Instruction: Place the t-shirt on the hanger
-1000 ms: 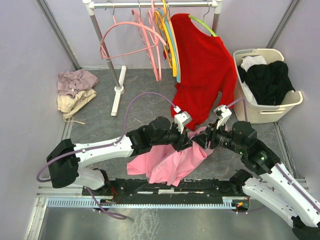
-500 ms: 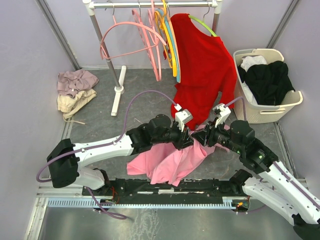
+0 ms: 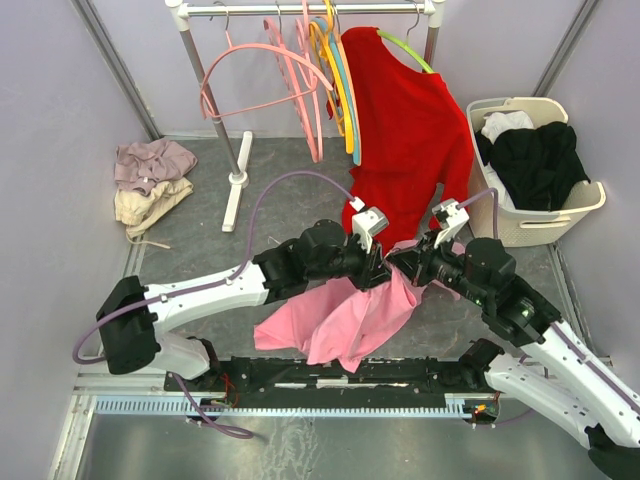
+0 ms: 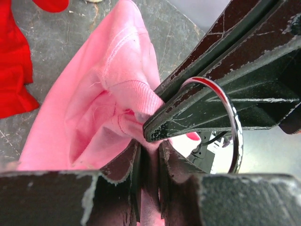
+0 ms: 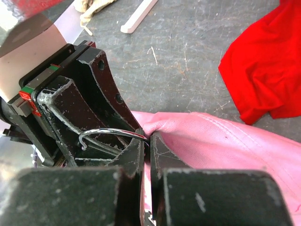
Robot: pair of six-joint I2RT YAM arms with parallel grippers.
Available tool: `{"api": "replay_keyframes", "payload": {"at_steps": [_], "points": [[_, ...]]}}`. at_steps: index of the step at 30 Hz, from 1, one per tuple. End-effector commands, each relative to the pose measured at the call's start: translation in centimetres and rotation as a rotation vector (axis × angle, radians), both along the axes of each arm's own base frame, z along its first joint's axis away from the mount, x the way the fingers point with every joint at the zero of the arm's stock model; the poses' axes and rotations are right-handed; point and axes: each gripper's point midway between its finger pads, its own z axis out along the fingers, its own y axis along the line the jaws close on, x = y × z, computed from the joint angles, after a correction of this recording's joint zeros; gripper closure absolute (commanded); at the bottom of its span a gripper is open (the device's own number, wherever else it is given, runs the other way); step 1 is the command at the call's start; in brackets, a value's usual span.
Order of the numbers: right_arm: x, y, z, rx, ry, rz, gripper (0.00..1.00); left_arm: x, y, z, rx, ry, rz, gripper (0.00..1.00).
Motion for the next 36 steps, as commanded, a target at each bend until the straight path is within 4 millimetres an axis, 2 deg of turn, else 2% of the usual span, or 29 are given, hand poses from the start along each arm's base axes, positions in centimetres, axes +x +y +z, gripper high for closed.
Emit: {"api": "replay_keyframes", "payload": {"at_steps": [1, 5, 7, 8, 19, 25, 30, 36], "points": [[1.1, -1.7, 6.1, 0.053, -0.148, -0.097, 0.99, -0.3, 0.3, 6.7, -0.089, -0.105, -0.005, 0.78], [0.8, -3.0, 7.6, 0.039, -0.163, -0.137, 0.99, 0.0, 1.8, 8.0, -0.075, -0.140, 0.035, 0.66], [0.8, -3.7, 8.2, 0.039, -0.165, -0.168, 0.99, -0.1, 2.6, 8.4, -0.073, -0.151, 0.047, 0.53], [0.9, -4.0, 8.5, 0.037, -0.166, -0.185, 0.99, -0.2, 3.0, 8.8, -0.075, -0.159, 0.052, 0.52], [1.9, -6.3, 11.6, 0.046, -0.128, -0.346, 0.99, -1.1, 7.3, 12.2, -0.102, -0.207, 0.110, 0.51], [2.8, -7.0, 13.2, 0.045, -0.075, -0.432, 0.99, -1.5, 10.4, 11.7, -0.052, -0.194, 0.169, 0.52], [3.3, -7.7, 13.2, 0.007, -0.022, -0.496, 0.99, -1.7, 12.5, 10.6, -0.014, -0.157, 0.227, 0.54], [4.3, -8.5, 13.7, -0.008, -0.001, -0.580, 0.99, -2.6, 12.7, 9.1, 0.039, -0.105, 0.230, 0.55]]}}
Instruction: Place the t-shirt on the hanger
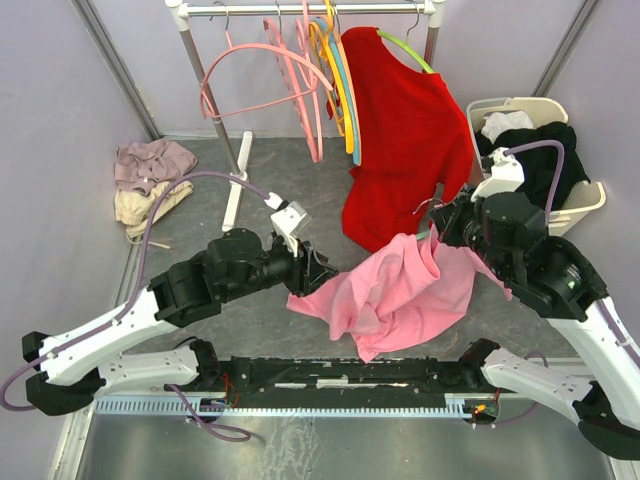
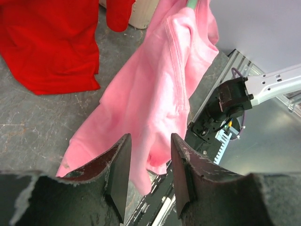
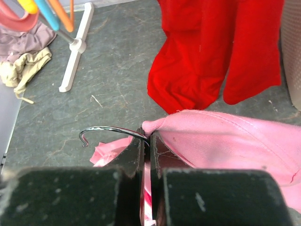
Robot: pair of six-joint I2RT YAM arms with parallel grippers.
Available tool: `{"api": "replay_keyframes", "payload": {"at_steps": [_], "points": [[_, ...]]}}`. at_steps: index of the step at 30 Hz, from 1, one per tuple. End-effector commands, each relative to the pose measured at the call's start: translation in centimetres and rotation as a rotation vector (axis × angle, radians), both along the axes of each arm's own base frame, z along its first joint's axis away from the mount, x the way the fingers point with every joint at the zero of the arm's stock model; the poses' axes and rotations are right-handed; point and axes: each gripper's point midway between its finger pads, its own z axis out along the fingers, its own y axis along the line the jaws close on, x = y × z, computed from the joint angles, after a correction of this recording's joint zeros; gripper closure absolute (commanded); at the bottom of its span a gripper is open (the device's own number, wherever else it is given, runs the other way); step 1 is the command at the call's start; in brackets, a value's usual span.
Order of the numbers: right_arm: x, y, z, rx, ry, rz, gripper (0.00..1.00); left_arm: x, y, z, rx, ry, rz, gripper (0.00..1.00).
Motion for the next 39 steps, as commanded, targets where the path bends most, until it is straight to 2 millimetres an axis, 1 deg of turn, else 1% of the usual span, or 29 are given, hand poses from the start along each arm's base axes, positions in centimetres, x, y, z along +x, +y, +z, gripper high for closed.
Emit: {"api": "replay_keyframes", "payload": {"at_steps": [1, 7, 10, 16, 20, 25, 28, 29, 30, 31, 32, 33, 34, 36, 39], "points": [[1.0, -1.2, 4.0, 0.069, -0.075, -0.110, 0.99, -0.5, 0.0, -1.4, 0.057, 0.049, 0.034, 0.55], [2.4, -0.4, 4.7, 0.081, -0.067, -0.135, 0.99, -1.9, -1.9, -2.3, 0.174, 0.018, 0.078, 0.55], [2.7, 0.1, 5.1, 0.092, -0.066, -0.126, 0.99, -2.2, -2.6, -3.2, 0.215, 0.004, 0.094, 0.55], [2.7, 0.3, 5.9, 0.104, -0.074, -0.118, 0.99, -1.1, -2.2, -4.1, 0.259, -0.034, 0.179, 0.53], [2.6, 0.3, 6.4, 0.110, -0.082, -0.112, 0.99, 0.6, -1.5, -5.1, 0.322, -0.084, 0.292, 0.52], [2.4, 0.3, 6.5, 0.120, -0.082, -0.109, 0.99, 1.4, -2.5, -5.5, 0.317, -0.123, 0.318, 0.50], [2.3, 0.3, 6.6, 0.126, -0.083, -0.109, 0.99, 1.8, -3.0, -5.3, 0.315, -0.135, 0.330, 0.50], [2.2, 0.2, 6.6, 0.127, -0.084, -0.108, 0.99, 1.9, -3.1, -5.2, 0.314, -0.140, 0.338, 0.53], [2.1, 0.1, 6.6, 0.127, -0.086, -0.109, 0.99, 2.1, -3.0, -5.1, 0.321, -0.146, 0.350, 0.57], [2.0, 0.0, 6.7, 0.127, -0.089, -0.109, 0.99, 2.4, -2.7, -4.9, 0.328, -0.150, 0.371, 0.65], [1.9, -0.2, 6.7, 0.125, -0.089, -0.111, 0.99, 2.5, -2.6, -4.7, 0.331, -0.152, 0.380, 0.77], [1.8, -0.4, 6.6, 0.123, -0.090, -0.113, 0.99, 2.5, -2.5, -4.4, 0.329, -0.154, 0.384, 0.85], [1.6, -0.5, 6.6, 0.122, -0.092, -0.114, 0.99, 2.6, -2.3, -4.0, 0.322, -0.156, 0.387, 0.90], [1.3, -0.8, 6.5, 0.122, -0.093, -0.115, 0.99, 2.7, -2.0, -3.2, 0.311, -0.160, 0.386, 0.96], [0.9, -1.1, 6.1, 0.123, -0.087, -0.110, 0.99, 2.6, -1.2, -1.2, 0.308, -0.176, 0.374, 0.97]]}}
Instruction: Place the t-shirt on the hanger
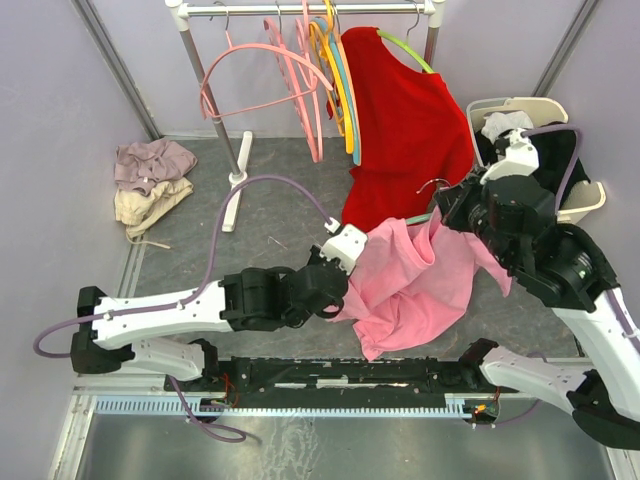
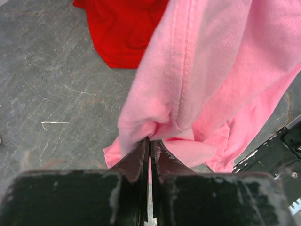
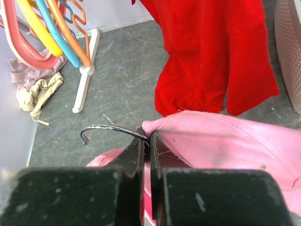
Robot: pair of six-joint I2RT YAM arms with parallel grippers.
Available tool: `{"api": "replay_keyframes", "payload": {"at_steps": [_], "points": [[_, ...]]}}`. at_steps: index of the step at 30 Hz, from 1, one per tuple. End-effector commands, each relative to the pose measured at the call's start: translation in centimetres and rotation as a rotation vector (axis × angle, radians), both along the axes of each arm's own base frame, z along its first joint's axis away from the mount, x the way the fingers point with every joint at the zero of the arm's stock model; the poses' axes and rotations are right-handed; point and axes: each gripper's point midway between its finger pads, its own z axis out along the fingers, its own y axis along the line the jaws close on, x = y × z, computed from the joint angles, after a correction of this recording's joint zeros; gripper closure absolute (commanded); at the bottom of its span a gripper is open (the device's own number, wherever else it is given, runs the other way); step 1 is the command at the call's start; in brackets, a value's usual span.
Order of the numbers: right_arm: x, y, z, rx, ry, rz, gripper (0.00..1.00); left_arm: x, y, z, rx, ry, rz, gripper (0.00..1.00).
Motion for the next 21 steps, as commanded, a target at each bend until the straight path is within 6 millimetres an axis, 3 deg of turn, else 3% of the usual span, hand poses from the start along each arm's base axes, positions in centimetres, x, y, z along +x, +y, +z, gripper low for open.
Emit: {"api": "replay_keyframes", "payload": {"at_steps": [1, 7, 13, 18, 21], "points": [[-0.8, -1.1, 2.4, 0.068, -0.078, -0.020, 0.99, 0.6, 1.1, 6.1, -0.093, -0.060, 0.018, 0.97], [-1.5, -1.7, 2.1, 0.078, -0.077, -0.023, 0.99, 0.1, 1.8, 11.0, -0.113, -0.092, -0.051, 0.97], [-1.5, -1.6, 4.0, 0.129, -0.115, -0.031, 0.99, 0.8, 3.2, 14.7, -0.089, -0.126, -0.043, 0.97], [-1.3, -0.6, 4.7, 0.183, -0.126, -0.006, 0.99, 1.7, 3.4, 16.5, -0.087, -0.115, -0.079, 0.97], [-1.2, -0.3, 3.9, 0.209, -0.113, -0.004, 0.99, 1.7, 2.6, 16.3, -0.092, -0.079, -0.131, 0.96]]}}
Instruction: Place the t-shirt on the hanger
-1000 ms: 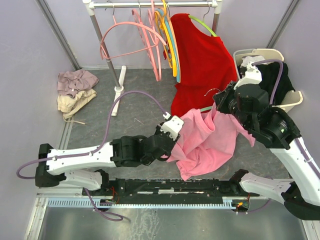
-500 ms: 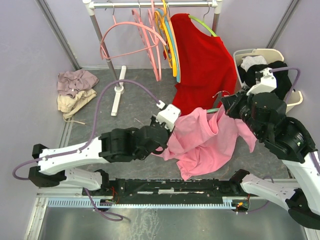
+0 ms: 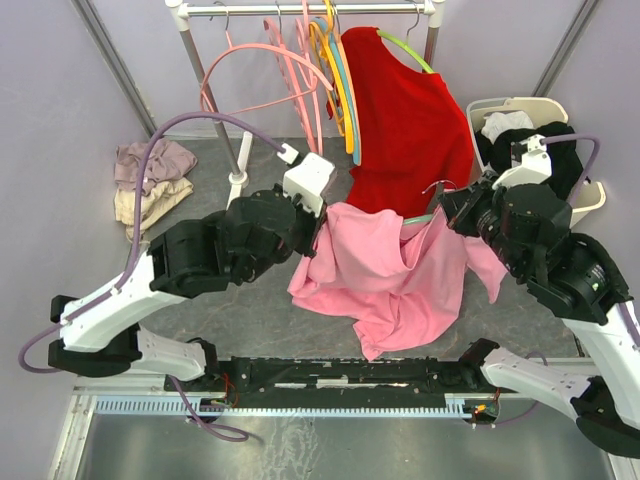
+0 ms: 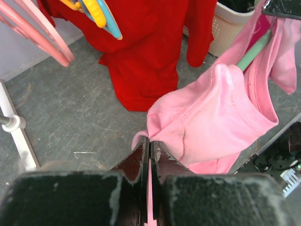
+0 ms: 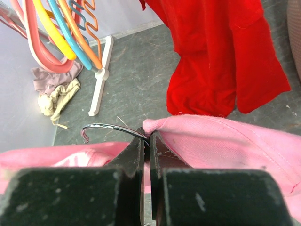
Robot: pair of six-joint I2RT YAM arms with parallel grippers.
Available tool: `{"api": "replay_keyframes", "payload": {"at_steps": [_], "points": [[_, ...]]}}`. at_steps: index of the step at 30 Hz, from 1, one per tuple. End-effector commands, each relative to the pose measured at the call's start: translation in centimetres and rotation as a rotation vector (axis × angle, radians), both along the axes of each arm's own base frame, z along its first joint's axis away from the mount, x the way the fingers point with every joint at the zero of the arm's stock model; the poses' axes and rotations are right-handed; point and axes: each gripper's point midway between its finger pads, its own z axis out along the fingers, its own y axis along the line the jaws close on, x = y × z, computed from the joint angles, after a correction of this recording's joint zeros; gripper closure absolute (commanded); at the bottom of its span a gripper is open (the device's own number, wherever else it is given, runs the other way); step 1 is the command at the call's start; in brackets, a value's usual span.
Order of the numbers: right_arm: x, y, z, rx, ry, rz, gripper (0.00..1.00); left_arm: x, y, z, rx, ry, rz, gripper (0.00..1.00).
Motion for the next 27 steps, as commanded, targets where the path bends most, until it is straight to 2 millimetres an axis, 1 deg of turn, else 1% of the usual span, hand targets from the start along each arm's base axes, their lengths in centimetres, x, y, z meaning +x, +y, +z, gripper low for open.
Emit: {"api": "replay_keyframes", "payload": {"at_steps": [1, 4, 7, 10, 14, 15, 17, 20, 22, 23, 25, 27], "points": [[0.1, 0.4, 2.5, 0.131, -0.080, -0.005, 0.99, -0.3, -0.8, 0.1, 0.046, 0.013, -0.117, 0.96], [0.0, 0.5, 1.1, 0.171, -0.063, -0.016, 0.99, -0.9, -1.8, -1.2, 0.061, 0.052, -0.161, 0.96], [-0.3, 0.2, -0.5, 0.207, -0.047, -0.036, 0.99, -1.2, -1.9, -2.9, 0.082, 0.089, -0.166, 0.94], [-0.7, -0.4, -2.0, 0.238, -0.033, -0.066, 0.99, -1.6, -1.7, -5.0, 0.106, 0.130, -0.163, 0.87], [-1.6, -2.2, -3.9, 0.285, -0.029, -0.132, 0.99, -2.3, -1.5, -6.5, 0.113, 0.176, -0.175, 0.75], [-1.8, -2.5, -4.6, 0.290, -0.024, -0.147, 0.99, -2.4, -1.5, -6.8, 0.118, 0.184, -0.175, 0.73], [-2.2, -3.2, -5.2, 0.303, -0.023, -0.170, 0.99, -2.4, -1.3, -7.4, 0.131, 0.196, -0.171, 0.69], [-2.5, -3.7, -5.9, 0.320, -0.020, -0.185, 0.99, -2.5, -1.0, -7.4, 0.130, 0.196, -0.166, 0.66], [-2.6, -3.7, -6.1, 0.322, -0.015, -0.184, 0.99, -2.5, -1.0, -6.9, 0.118, 0.190, -0.173, 0.56], [-2.6, -3.6, -6.3, 0.321, -0.009, -0.182, 0.99, -2.6, -1.1, -6.4, 0.109, 0.184, -0.180, 0.54], [-2.6, -3.2, -6.3, 0.326, -0.005, -0.166, 0.99, -2.8, -1.5, -5.5, 0.088, 0.176, -0.205, 0.54], [-2.6, -2.7, -6.2, 0.327, 0.001, -0.146, 0.99, -3.1, -2.4, -4.9, 0.070, 0.171, -0.248, 0.53]]}}
